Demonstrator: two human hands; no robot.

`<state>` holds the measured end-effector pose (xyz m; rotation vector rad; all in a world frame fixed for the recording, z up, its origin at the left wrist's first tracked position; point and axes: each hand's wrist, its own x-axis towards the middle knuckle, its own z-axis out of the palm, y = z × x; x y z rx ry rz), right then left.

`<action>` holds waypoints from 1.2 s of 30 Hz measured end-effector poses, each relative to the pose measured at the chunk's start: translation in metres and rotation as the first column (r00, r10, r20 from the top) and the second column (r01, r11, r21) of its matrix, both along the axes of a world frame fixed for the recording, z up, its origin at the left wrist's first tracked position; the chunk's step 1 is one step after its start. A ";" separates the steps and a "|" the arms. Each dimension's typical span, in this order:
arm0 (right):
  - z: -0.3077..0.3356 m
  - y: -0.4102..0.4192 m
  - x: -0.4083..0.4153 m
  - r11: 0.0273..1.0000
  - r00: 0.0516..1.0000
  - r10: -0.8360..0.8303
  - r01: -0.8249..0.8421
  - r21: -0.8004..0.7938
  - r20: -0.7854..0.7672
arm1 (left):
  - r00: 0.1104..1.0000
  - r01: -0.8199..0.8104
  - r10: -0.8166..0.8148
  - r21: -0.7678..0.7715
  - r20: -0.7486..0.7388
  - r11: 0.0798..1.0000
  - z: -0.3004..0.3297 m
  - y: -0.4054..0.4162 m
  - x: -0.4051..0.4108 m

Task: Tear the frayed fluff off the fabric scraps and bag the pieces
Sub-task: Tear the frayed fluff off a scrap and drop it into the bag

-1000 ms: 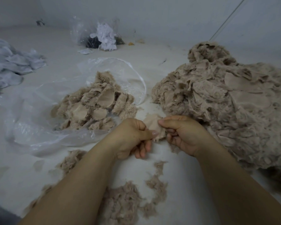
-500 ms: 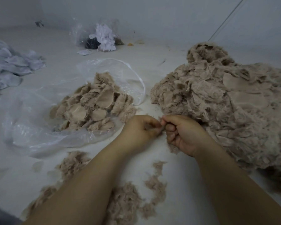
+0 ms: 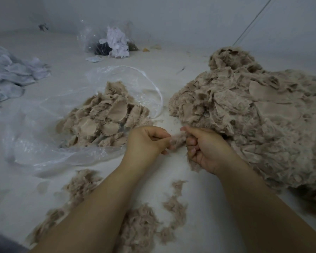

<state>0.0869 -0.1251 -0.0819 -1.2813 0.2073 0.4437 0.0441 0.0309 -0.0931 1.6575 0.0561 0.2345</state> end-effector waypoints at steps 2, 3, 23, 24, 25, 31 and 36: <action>-0.001 0.001 0.000 1.000 1.000 0.005 -0.004 -0.018 0.010 | 0.998 -0.060 0.062 0.051 -0.027 0.997 -0.004 -0.001 0.003; -0.001 0.002 0.000 1.000 1.000 0.005 -0.005 -0.028 0.016 | 0.995 -0.079 0.084 0.087 -0.046 0.993 -0.005 -0.003 0.005; 0.001 -0.002 0.001 1.000 0.999 -0.018 0.019 0.018 -0.042 | 0.964 -0.130 0.172 -0.205 0.204 0.970 0.000 0.007 0.001; 0.001 -0.002 0.001 1.000 1.000 -0.008 0.008 0.010 -0.028 | 0.963 -0.145 0.179 -0.173 0.199 0.974 -0.002 0.008 0.003; 0.001 -0.002 0.000 1.000 1.000 0.012 -0.012 -0.010 -0.002 | 0.963 -0.164 0.179 -0.087 0.203 0.983 -0.005 0.009 0.003; 0.006 -0.001 -0.006 0.984 0.984 0.152 -0.142 -0.109 0.088 | 0.920 -0.141 -0.027 0.394 0.391 0.908 -0.013 -0.005 0.003; 0.000 -0.002 -0.004 0.983 0.989 0.129 -0.117 -0.140 0.076 | 0.931 -0.109 -0.044 0.391 0.362 0.914 -0.008 -0.002 -0.004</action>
